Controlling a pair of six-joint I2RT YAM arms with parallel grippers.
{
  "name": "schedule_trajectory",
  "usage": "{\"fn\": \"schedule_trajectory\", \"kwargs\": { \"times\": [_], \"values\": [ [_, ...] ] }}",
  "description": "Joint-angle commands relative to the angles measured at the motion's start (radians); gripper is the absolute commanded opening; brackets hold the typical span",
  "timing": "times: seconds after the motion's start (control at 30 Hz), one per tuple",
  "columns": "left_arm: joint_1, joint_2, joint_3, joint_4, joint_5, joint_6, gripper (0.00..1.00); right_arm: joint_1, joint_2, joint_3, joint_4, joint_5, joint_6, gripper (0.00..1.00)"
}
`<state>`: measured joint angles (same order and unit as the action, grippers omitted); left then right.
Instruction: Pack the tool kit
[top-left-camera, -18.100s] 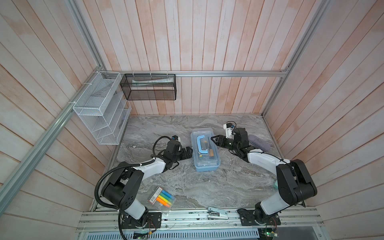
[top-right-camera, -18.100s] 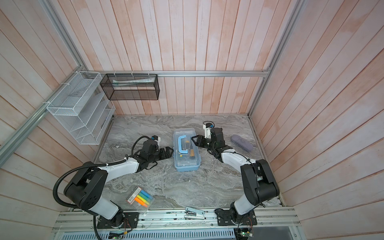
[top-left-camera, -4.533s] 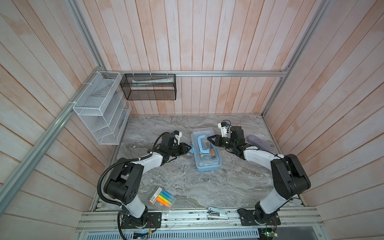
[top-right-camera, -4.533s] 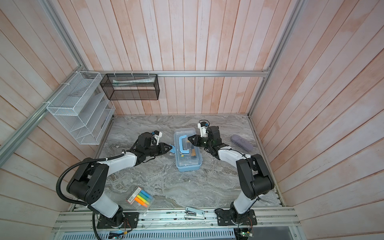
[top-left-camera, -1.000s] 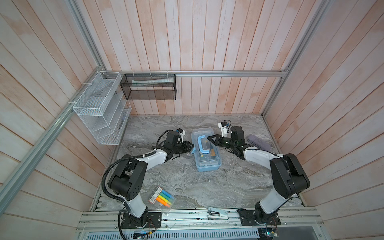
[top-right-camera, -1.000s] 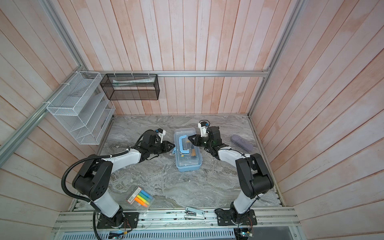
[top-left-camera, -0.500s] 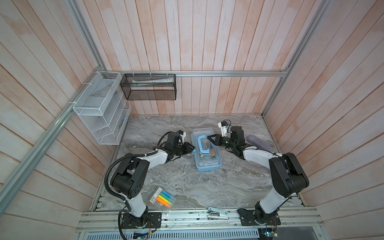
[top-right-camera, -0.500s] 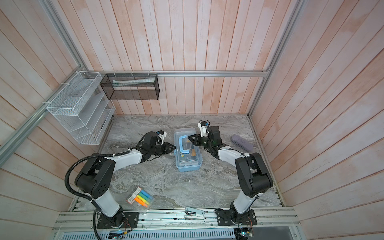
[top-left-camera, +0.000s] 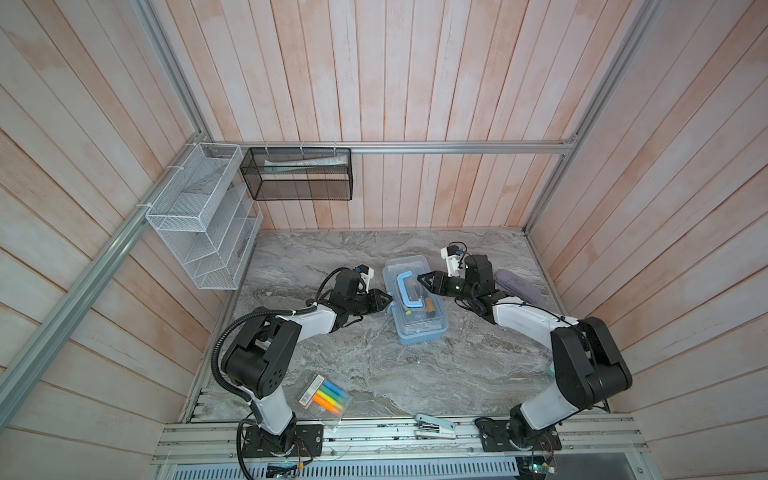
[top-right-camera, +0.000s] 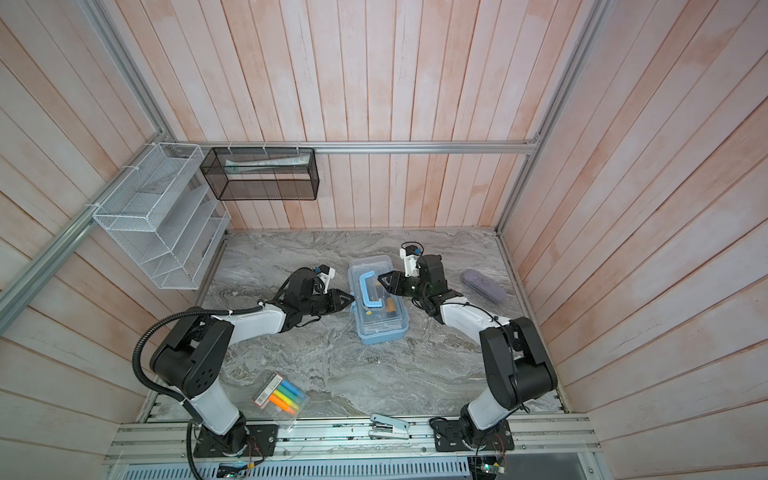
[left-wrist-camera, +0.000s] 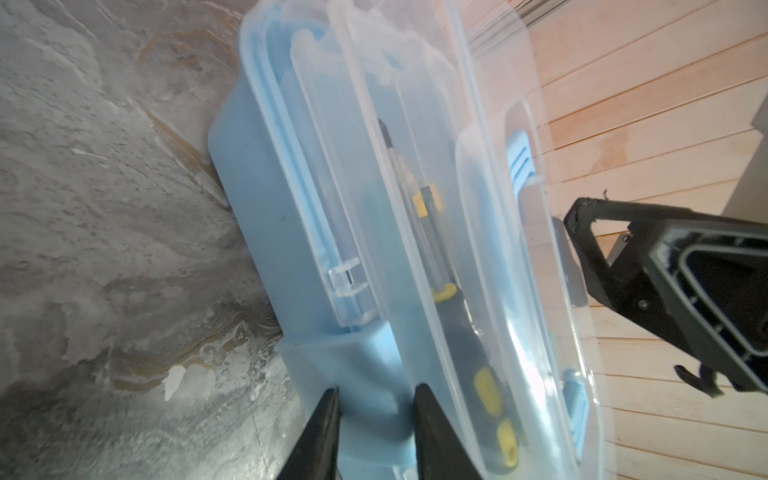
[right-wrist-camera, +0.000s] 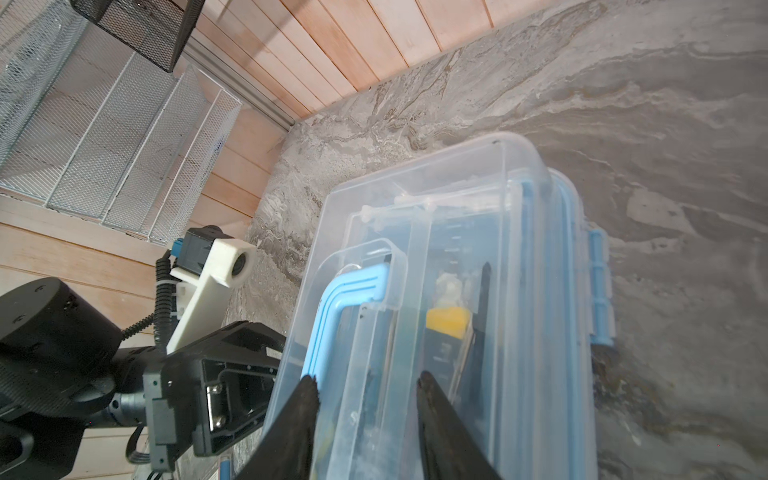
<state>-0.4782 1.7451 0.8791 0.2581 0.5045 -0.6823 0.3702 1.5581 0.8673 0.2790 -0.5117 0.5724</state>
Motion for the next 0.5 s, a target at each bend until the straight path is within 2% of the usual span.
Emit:
{"fn": "schedule_trajectory", "kwargs": {
  "times": [0.0, 0.1, 0.27, 0.37, 0.47],
  "values": [
    [-0.022, 0.012, -0.017, 0.029, 0.045, -0.002, 0.32, 0.002, -0.044, -0.022, -0.150, 0.065, -0.008, 0.42],
    [-0.022, 0.011, -0.017, 0.029, 0.044, 0.001, 0.32, -0.003, -0.092, -0.012, -0.194, 0.126, -0.022, 0.43],
    [-0.022, 0.014, -0.023, 0.032, 0.042, 0.000, 0.32, -0.014, -0.120, -0.020, -0.235, 0.244, -0.068, 0.52],
    [-0.022, 0.016, -0.028, 0.038, 0.038, -0.002, 0.32, -0.027, -0.084, -0.022, -0.230, 0.223, -0.099, 0.56],
    [-0.022, 0.023, -0.029, 0.048, 0.034, -0.003, 0.32, -0.029, -0.043, -0.023, -0.191, 0.127, -0.120, 0.57]
  ]
}}
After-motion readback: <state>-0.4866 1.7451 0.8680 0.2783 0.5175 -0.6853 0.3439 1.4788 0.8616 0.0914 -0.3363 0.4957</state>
